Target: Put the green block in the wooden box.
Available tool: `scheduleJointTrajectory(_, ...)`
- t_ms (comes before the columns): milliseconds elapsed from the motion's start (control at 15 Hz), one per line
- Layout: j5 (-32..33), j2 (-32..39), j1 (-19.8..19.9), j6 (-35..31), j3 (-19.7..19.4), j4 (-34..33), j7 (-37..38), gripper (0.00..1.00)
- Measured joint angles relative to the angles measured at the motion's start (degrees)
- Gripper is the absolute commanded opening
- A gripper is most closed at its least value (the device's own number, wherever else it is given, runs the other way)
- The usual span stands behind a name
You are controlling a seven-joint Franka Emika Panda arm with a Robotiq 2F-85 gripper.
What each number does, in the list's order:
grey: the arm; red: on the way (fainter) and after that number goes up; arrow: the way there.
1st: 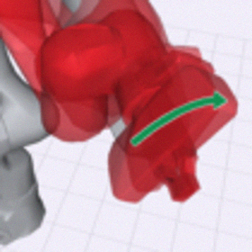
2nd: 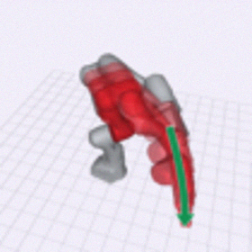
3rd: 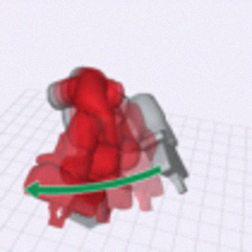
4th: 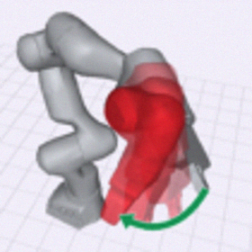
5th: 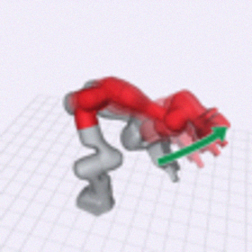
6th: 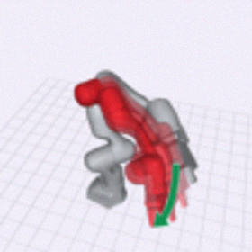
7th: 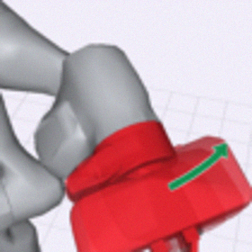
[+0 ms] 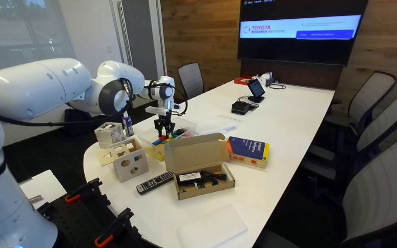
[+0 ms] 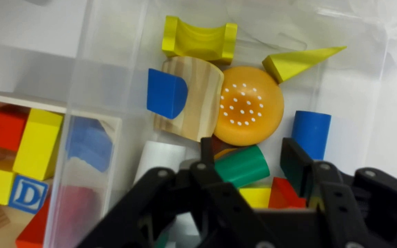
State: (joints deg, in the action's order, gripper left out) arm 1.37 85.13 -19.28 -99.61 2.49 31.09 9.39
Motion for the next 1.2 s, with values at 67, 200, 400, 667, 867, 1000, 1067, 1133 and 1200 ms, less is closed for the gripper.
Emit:
scheduleJointTrajectory(67, -0.2, 0.1, 0.0, -1.4, 0.0, 0.5, 0.1, 0.93)
scheduleJointTrajectory(200, -0.3, 0.1, 0.0, -4.7, 0.0, 1.6, 1.4, 1.0)
scheduleJointTrajectory(400, -0.3, 0.2, 0.0, -10.4, -0.3, 3.1, 5.7, 1.0)
scheduleJointTrajectory(667, -0.3, 0.3, 0.0, -15.8, -1.5, 4.6, 11.4, 1.0)
scheduleJointTrajectory(867, -0.2, 0.3, -0.1, -16.5, -2.5, 4.8, 14.9, 1.0)
scheduleJointTrajectory(1000, -0.2, 0.3, -0.1, -16.5, -3.2, 5.2, 17.2, 1.0)
scheduleJointTrajectory(1067, -0.2, 0.3, -0.1, -16.5, -3.4, 5.5, 18.1, 1.0)
scheduleJointTrajectory(1133, -0.2, 0.3, -0.1, -16.5, -3.5, 5.8, 18.8, 1.0)
scheduleJointTrajectory(1200, -0.2, 0.2, -0.2, -16.5, -3.5, 6.0, 19.3, 1.0)
